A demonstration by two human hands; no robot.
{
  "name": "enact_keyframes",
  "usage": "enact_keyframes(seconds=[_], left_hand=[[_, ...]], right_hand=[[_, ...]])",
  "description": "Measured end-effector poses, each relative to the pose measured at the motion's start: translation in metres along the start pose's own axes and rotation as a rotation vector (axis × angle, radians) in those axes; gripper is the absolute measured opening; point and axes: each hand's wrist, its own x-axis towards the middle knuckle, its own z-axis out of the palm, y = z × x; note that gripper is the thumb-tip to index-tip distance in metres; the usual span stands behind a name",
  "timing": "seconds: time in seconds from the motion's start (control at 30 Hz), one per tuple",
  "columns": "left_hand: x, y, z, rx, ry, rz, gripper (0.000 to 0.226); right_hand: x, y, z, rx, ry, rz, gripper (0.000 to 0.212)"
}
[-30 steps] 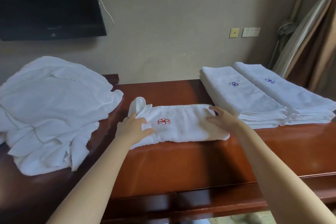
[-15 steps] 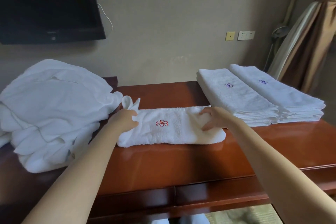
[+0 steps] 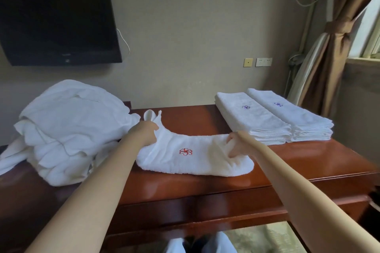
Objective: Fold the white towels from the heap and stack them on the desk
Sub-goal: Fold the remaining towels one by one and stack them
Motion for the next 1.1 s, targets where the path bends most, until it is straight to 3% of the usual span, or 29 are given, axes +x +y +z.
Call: enact_keyframes(seconds=[0.13,0.3,0.37,0.47,0.53,0.6,0.67,0.73,0.8,0.9,1.0,1.1], left_hand=[[-0.013,-0.001,0.011,0.051,-0.031,0.019,0.055],[-0.014,0.008,0.041,0.092,-0.074,0.143,0.07],[-0.007,0.01,0.05,0.119,-0.109,0.092,0.056],[0.001,0.011,0.066,0.131,-0.153,0.036,0.023],[0.007,0.01,0.07,0.152,-0.181,0.041,0.022],[0.013,0.006,0.072,0.134,-0.181,0.038,0.04],[0.014,0.004,0.07,0.077,-0.139,0.016,0.059],[0.014,0.002,0.071,0.032,-0.13,0.005,0.064],[0.014,0.001,0.071,0.011,-0.131,-0.004,0.064],[0.011,0.006,0.068,0.035,-0.143,-0.008,0.063],[0.007,0.013,0.057,0.066,-0.209,-0.012,0.05],[0.003,0.015,0.039,0.109,-0.145,0.041,0.062]], right_hand=[[-0.008,0.025,0.021,0.439,-0.028,0.193,0.056],[0.005,0.024,0.02,1.017,-0.171,0.284,0.081],[0.015,0.021,0.019,1.077,-0.178,0.293,0.079],[0.028,0.024,0.021,1.196,-0.007,0.293,0.062],[0.032,0.028,0.022,1.271,0.08,0.242,0.057],[0.03,0.03,0.022,1.132,0.109,0.146,0.054],[0.028,0.033,0.022,0.75,0.098,0.06,0.056],[0.026,0.038,0.024,0.483,0.014,0.011,0.066],[0.02,0.045,0.025,0.465,-0.09,0.005,0.072],[0.011,0.052,0.024,0.462,-0.071,-0.032,0.066],[0.005,0.042,0.018,0.248,-0.017,-0.074,0.058],[-0.001,0.021,0.003,0.035,0.055,-0.141,0.054]])
